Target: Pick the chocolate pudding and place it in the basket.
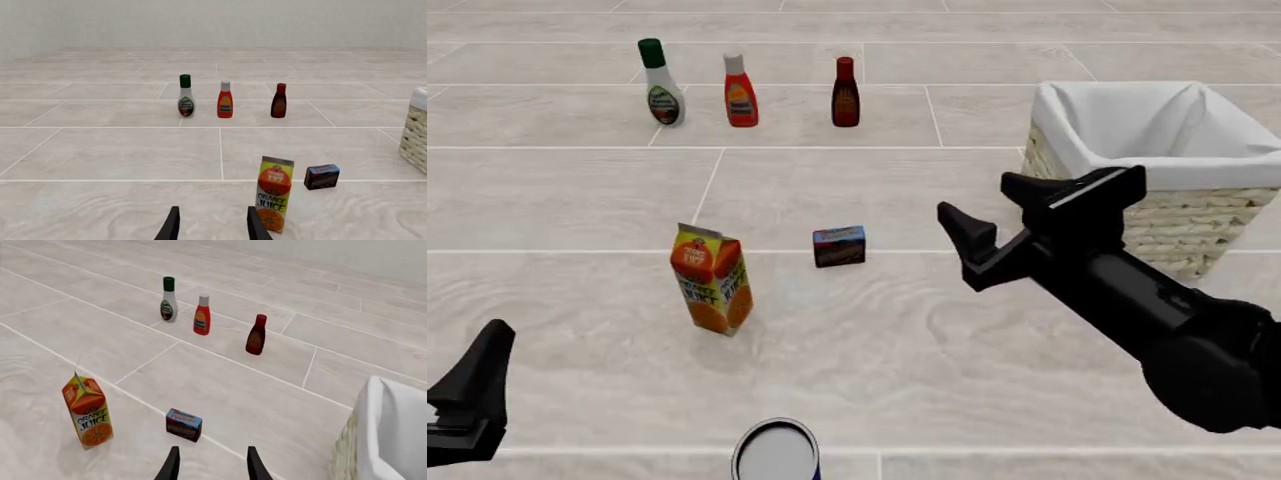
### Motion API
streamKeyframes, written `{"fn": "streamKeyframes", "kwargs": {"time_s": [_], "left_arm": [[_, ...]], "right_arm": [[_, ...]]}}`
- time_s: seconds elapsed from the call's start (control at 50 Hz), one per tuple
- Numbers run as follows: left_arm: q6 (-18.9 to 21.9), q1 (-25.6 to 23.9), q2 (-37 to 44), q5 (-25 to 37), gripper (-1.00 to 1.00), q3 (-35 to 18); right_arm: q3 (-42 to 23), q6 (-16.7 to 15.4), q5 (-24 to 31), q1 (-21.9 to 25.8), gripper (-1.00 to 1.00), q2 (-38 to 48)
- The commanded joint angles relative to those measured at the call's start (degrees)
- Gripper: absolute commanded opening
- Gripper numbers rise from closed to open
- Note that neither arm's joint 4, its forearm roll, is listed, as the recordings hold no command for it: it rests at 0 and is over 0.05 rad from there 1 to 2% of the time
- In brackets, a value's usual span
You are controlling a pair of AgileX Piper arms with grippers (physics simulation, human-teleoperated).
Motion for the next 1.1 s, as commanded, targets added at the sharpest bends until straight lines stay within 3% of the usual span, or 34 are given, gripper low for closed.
{"fn": "streamKeyframes", "kwargs": {"time_s": [0.02, 0.46, 0.7, 0.88, 1.1], "left_arm": [[0.00, 0.00, 0.00, 0.00, 1.00, 0.00], [0.00, 0.00, 0.00, 0.00, 1.00, 0.00], [0.00, 0.00, 0.00, 0.00, 1.00, 0.00], [0.00, 0.00, 0.00, 0.00, 1.00, 0.00], [0.00, 0.00, 0.00, 0.00, 1.00, 0.00]], "right_arm": [[-3.95, -0.53, -1.09, 0.85, 1.00, 5.59], [-14.95, 0.15, 6.59, 1.56, 1.00, 13.27], [-23.45, 0.75, 15.27, 2.67, 1.00, 17.40], [-32.20, 2.29, 25.23, 2.74, 1.00, 20.88], [-39.82, -0.47, 33.77, 1.71, 1.00, 23.86]]}}
